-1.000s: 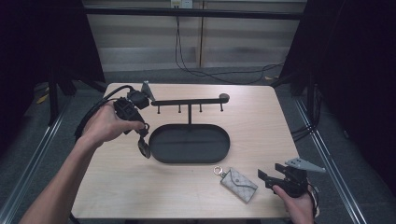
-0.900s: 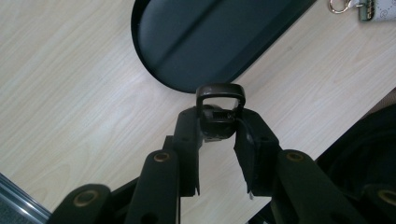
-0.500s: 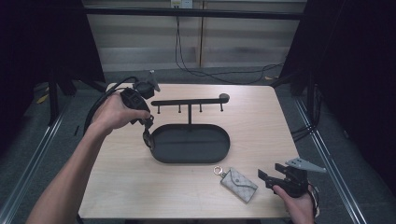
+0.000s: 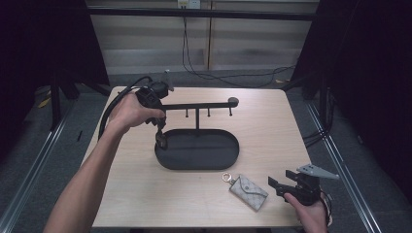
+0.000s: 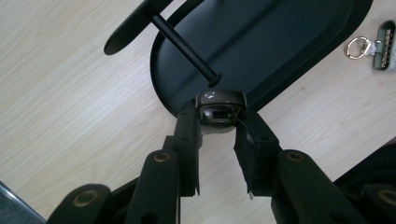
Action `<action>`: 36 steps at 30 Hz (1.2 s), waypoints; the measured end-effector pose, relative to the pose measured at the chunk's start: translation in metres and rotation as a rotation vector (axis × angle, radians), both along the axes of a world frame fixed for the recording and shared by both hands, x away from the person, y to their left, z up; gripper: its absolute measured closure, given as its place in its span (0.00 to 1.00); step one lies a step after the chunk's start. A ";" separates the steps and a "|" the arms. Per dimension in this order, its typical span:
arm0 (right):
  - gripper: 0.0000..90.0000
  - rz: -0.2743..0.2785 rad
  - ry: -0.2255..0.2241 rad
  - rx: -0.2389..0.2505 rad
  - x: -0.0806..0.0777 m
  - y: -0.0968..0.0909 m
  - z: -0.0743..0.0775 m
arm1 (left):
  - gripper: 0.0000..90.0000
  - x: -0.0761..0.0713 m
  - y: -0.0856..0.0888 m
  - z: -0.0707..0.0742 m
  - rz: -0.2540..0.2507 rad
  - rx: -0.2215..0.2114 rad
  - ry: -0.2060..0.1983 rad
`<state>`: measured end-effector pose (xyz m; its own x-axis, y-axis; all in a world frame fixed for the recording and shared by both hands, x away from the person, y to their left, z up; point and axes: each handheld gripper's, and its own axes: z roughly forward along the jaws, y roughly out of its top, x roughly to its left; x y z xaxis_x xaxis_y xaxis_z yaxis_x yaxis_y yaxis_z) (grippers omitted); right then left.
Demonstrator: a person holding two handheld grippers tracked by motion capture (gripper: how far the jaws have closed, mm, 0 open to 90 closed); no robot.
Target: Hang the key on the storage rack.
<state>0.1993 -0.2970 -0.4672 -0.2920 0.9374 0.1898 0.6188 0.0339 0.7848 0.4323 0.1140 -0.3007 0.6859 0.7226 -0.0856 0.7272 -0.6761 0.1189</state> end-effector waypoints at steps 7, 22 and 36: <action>0.24 0.004 0.001 0.001 0.000 0.000 0.000 | 0.79 0.009 0.001 -0.003 0.033 -0.015 0.011; 0.24 0.013 0.004 0.002 0.000 0.001 0.000 | 0.78 0.019 -0.007 -0.009 0.075 -0.022 0.017; 0.24 0.019 0.004 -0.007 0.000 0.002 0.000 | 0.61 0.022 -0.006 -0.016 0.101 -0.016 0.015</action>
